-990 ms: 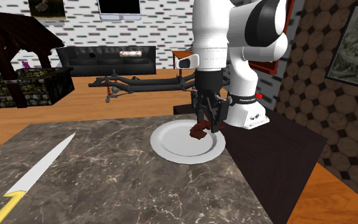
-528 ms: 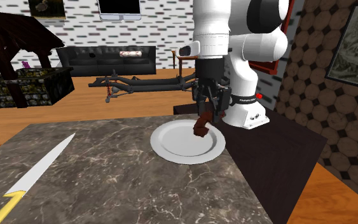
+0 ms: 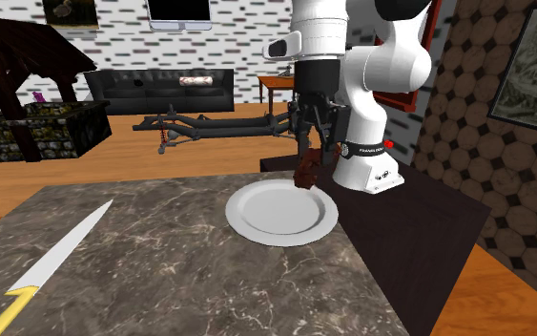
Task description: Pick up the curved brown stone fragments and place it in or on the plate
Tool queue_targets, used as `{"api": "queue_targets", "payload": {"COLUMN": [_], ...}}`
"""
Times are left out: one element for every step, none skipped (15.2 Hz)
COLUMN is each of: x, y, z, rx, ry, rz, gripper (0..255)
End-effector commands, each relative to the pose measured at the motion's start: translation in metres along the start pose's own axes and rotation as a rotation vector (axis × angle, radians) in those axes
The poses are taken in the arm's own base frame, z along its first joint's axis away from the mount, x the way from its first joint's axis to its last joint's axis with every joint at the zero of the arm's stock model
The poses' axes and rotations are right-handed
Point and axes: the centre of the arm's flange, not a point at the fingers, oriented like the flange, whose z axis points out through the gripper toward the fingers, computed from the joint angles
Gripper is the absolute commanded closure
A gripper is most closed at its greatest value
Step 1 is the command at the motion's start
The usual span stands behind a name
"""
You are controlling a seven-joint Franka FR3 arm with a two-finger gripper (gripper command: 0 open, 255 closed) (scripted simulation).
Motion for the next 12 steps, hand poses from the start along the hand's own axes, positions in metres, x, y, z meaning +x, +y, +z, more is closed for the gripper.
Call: {"api": "queue_targets", "payload": {"x": [0.013, 0.026, 0.039, 0.052, 0.065, 0.067, 0.067, 0.067, 0.067, 0.067, 0.067, 0.067], "y": [-0.002, -0.002, -0.003, -0.004, -0.005, -0.005, -0.005, -0.004, -0.004, -0.003, -0.002, -0.002], "z": [-0.007, -0.009, -0.011, -0.013, -0.015, -0.015, -0.010, -0.005, 0.000, 0.006, 0.011, 0.016], "rx": [0.000, 0.000, 0.000, 0.000, 0.000, 0.000, 0.000, 0.000, 0.000, 0.000, 0.000, 0.000], "ry": [-0.001, -0.001, -0.001, -0.001, -0.001, -0.001, -0.001, -0.001, -0.001, -0.001, -0.001, -0.001], "rz": [0.000, 0.000, 0.000, 0.000, 0.000, 0.000, 0.000, 0.000, 0.000, 0.000, 0.000, 0.000], "gripper": [255, 255, 255, 255, 255, 255, 255, 255, 255, 255, 255, 255]}}
